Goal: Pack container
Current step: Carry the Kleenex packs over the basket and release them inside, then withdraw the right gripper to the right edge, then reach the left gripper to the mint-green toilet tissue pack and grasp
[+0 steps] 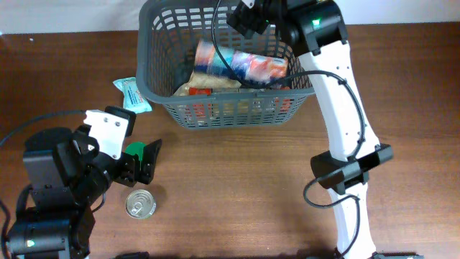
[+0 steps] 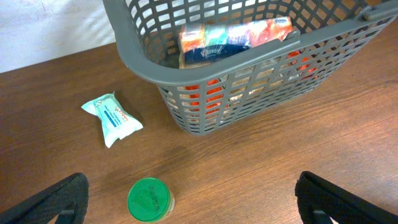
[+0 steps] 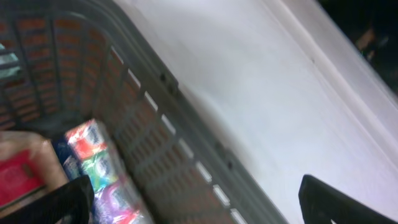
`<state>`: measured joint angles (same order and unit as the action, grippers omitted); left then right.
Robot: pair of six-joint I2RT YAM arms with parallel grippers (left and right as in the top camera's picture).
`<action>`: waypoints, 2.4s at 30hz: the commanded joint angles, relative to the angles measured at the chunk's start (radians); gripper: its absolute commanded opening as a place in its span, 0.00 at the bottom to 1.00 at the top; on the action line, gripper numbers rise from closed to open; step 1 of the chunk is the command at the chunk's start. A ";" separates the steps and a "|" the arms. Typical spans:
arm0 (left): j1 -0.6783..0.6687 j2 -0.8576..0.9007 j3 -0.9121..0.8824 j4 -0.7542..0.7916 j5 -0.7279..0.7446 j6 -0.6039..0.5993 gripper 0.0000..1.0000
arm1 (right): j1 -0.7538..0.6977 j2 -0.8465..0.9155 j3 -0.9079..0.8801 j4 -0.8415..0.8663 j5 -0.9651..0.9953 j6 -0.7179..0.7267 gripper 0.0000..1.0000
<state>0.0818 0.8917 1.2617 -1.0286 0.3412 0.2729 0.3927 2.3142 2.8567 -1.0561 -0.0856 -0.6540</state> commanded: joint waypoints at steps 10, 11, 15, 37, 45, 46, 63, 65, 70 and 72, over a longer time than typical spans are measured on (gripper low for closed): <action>0.006 -0.004 -0.002 -0.001 0.014 0.012 0.99 | 0.004 -0.383 0.035 -0.455 0.046 0.080 0.99; 0.006 -0.004 -0.002 -0.001 0.014 0.012 0.99 | 0.004 -0.398 0.034 -0.494 0.045 0.105 0.99; 0.006 -0.004 -0.002 -0.001 0.014 0.012 0.99 | -0.020 -0.458 0.034 -0.578 -0.024 0.216 0.99; 0.006 -0.004 -0.002 -0.001 0.014 0.012 0.99 | -0.348 -1.276 -1.274 -0.402 -0.288 0.266 0.99; 0.006 -0.004 -0.002 0.002 0.014 0.012 0.99 | -0.348 -1.478 -1.506 -0.413 -0.273 0.332 0.99; 0.006 -0.004 -0.002 0.002 0.014 0.012 0.99 | -0.348 -1.488 -1.509 -0.413 -0.274 0.334 0.99; 0.030 -0.008 0.016 -0.033 -0.151 0.009 0.99 | -0.348 -1.493 -1.510 -0.413 -0.274 0.334 0.99; 0.077 0.000 0.031 -0.030 -0.205 0.009 0.99 | -0.348 -1.493 -1.510 -0.413 -0.273 0.334 0.99; 0.286 0.087 0.044 0.024 -0.155 0.038 0.99 | -0.348 -1.493 -1.510 -0.413 -0.273 0.334 0.99; 0.370 0.129 0.044 0.077 -0.049 0.038 0.99 | -0.348 -1.493 -1.510 -0.412 -0.274 0.334 0.99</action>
<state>0.3523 0.9554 1.2892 -0.9909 0.1963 0.2886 0.0517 0.8211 1.3506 -1.4719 -0.3500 -0.3241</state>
